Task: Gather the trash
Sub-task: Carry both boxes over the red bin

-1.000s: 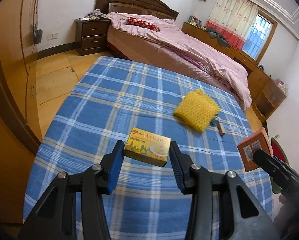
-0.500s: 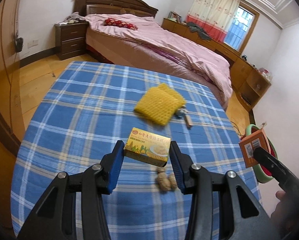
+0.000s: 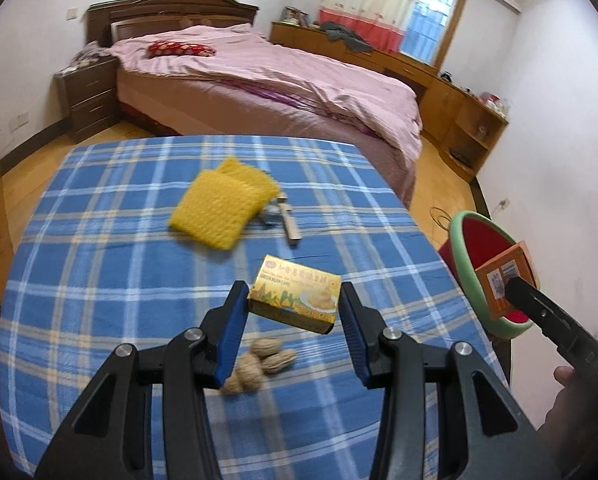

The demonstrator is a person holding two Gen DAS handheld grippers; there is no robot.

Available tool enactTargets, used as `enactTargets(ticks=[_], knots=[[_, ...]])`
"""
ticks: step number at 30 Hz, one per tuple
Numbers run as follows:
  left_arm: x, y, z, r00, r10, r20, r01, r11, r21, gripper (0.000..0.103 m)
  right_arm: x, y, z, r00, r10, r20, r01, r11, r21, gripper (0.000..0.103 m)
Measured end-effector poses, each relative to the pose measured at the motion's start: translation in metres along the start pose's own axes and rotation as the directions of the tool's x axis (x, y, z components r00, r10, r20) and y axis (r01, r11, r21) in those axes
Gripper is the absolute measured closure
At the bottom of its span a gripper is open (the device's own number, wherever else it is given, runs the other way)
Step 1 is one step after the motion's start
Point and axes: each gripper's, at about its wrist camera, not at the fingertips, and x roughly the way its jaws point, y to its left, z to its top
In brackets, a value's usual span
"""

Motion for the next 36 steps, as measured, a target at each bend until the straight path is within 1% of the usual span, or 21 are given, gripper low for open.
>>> enactTargets(ticks=[11, 19, 28, 36], knots=[[0.020, -0.051, 0.007, 0.999, -0.043, -0.027, 0.045, 0.994, 0.098, 0.057, -0.016, -0.041, 0.004, 0.997, -0.074, 0.032, 0.072, 0.995, 0.068, 0.048], [0.035, -0.090, 0.012, 0.996, -0.073, -0.042, 0.079, 0.982, 0.170, 0.057, -0.023, -0.067, 0.003, 0.992, -0.122, 0.043, 0.116, 0.986, 0.117, 0.048], [0.057, -0.134, 0.018, 0.991, -0.116, -0.063, 0.128, 0.965, 0.230, 0.057, -0.029, -0.098, 0.002, 0.982, -0.184, 0.049, 0.173, 0.970, 0.169, 0.048], [0.086, -0.175, 0.016, 0.980, -0.166, -0.110, 0.191, 0.940, 0.284, 0.057, -0.027, -0.131, -0.002, 0.970, -0.242, 0.029, 0.230, 0.948, 0.220, 0.048]])
